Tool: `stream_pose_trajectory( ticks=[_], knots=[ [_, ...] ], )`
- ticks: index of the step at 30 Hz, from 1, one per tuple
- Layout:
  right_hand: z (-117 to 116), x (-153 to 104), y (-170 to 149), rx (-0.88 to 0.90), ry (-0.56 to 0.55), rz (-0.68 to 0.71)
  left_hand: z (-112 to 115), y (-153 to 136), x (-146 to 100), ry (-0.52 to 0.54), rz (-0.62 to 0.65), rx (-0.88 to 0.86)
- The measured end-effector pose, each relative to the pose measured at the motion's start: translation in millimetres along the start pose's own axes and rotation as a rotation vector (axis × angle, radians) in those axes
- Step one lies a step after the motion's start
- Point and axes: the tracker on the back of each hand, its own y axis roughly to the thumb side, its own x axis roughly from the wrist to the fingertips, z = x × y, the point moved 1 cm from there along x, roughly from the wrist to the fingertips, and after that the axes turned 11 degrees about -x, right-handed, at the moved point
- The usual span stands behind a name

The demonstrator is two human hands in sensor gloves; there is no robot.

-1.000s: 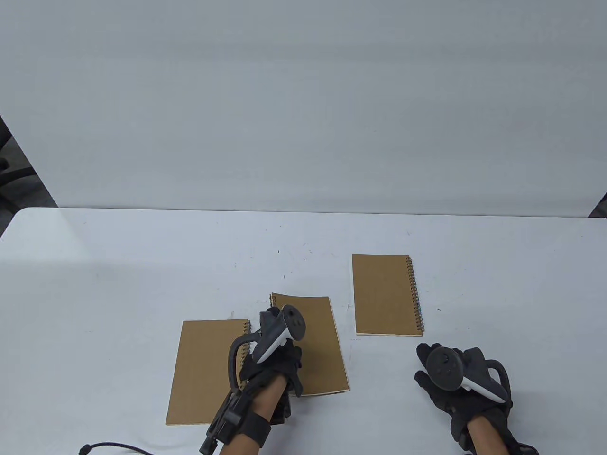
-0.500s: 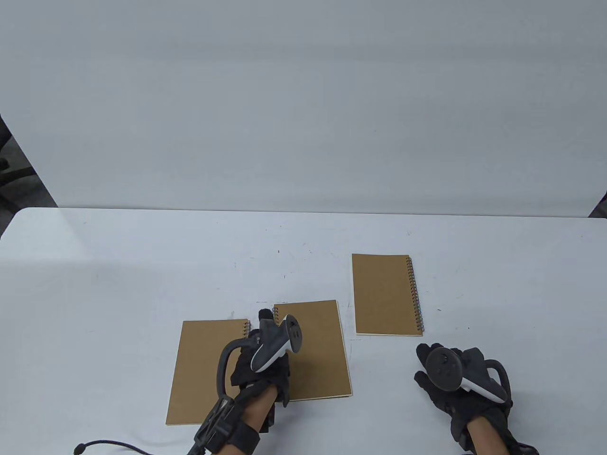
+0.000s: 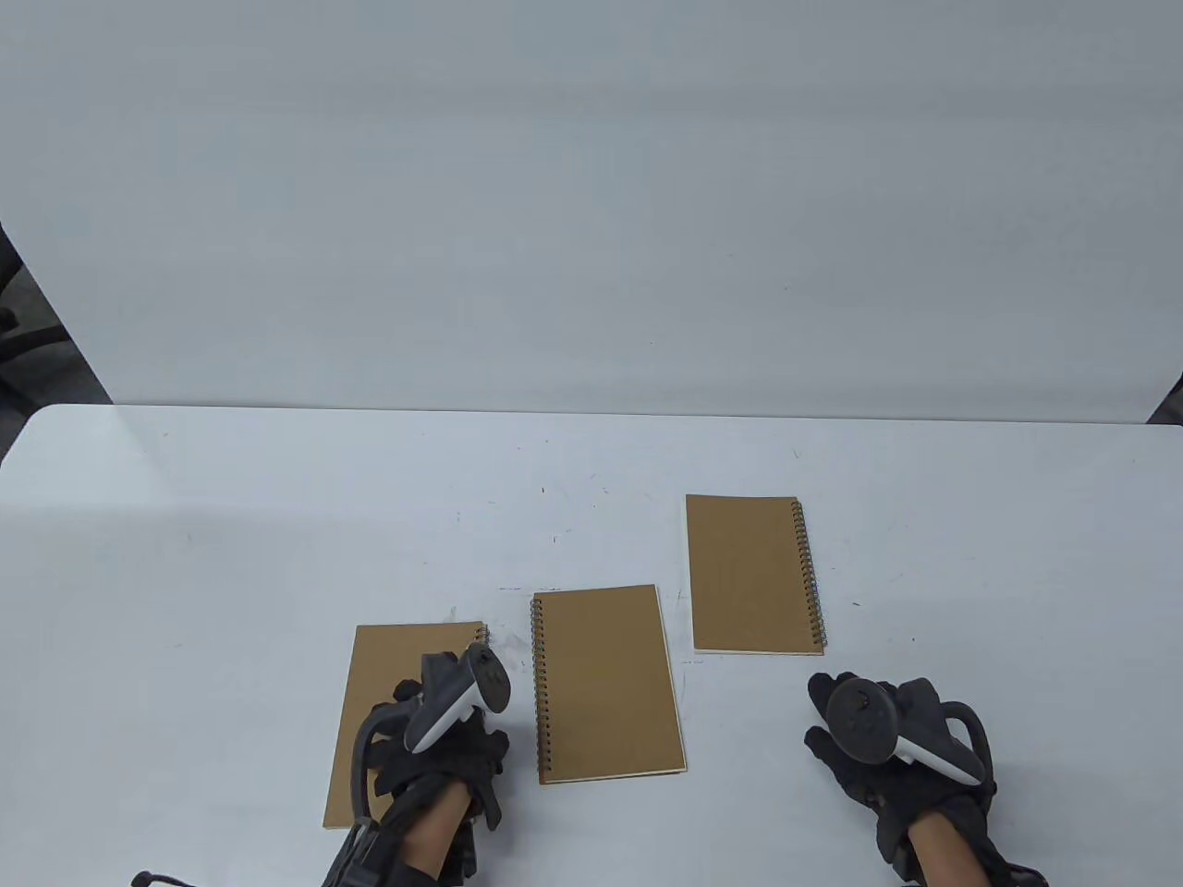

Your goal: Flip notebook to front cover facing up

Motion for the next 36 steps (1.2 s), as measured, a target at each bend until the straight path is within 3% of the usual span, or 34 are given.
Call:
stream_pose_trajectory(
  ticks=[9,13,16,21,26,32,36],
  knots=[
    [-1,1,0,0.005,0.022,0.001,-6,6,5,0.006,0.031,0.085],
    [-2,1,1,0.008,0.029,0.004,-3,14,9,0.047,0.014,0.238],
    [-2,1,1,0.014,0.033,0.005,-6,14,8,0.045,0.012,0.216],
    [-2,2,0,0.021,0.031,0.007,-15,12,2,0.165,0.017,0.270],
    [-2,2,-1,0.034,0.038,0.008,-40,11,-16,0.192,0.029,0.176],
    [-3,2,-2,0.036,0.035,0.007,-83,27,-54,0.388,0.111,-0.055],
    [-3,3,-3,0.037,0.027,0.005,-102,46,-71,0.430,0.196,-0.241]
  ],
)
